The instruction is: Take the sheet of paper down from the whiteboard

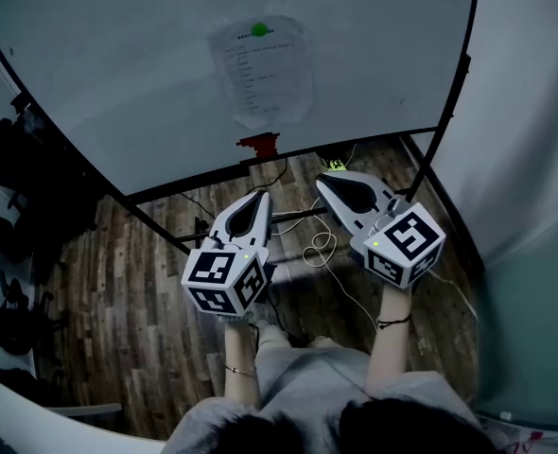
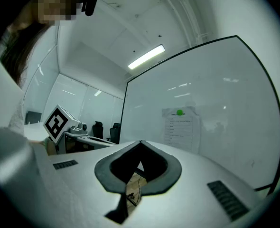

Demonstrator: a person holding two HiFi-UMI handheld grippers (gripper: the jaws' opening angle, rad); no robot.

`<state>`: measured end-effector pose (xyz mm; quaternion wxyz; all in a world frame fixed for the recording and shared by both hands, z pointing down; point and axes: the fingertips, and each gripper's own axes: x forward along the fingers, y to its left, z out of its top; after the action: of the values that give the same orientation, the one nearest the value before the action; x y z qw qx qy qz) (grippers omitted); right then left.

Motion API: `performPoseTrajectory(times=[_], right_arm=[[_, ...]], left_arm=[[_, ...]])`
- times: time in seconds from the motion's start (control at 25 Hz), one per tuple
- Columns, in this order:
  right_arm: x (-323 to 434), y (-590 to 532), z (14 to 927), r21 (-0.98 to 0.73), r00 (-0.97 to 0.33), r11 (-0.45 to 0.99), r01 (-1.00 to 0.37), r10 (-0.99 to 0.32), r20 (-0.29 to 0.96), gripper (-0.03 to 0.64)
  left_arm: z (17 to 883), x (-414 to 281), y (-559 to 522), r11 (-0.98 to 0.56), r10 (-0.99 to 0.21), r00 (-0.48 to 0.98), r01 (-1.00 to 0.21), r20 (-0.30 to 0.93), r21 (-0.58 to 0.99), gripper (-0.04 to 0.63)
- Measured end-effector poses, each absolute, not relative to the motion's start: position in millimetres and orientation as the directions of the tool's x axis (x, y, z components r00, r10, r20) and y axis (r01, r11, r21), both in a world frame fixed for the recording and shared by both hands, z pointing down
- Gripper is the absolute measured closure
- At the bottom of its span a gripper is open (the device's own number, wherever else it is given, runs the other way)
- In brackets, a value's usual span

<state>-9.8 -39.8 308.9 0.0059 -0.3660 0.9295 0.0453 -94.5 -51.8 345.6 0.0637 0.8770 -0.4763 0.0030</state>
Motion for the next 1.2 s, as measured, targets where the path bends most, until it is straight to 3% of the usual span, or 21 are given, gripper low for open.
performPoseTrajectory(times=[1.2], right_arm=[[-10, -121, 323, -0.017, -0.716, 0.716, -0.697, -0.697, -0.039, 0.617]], left_arm=[[349, -86, -121, -0.531, -0.84, 0.534, -0.845, 0.094, 0.06, 0.589]])
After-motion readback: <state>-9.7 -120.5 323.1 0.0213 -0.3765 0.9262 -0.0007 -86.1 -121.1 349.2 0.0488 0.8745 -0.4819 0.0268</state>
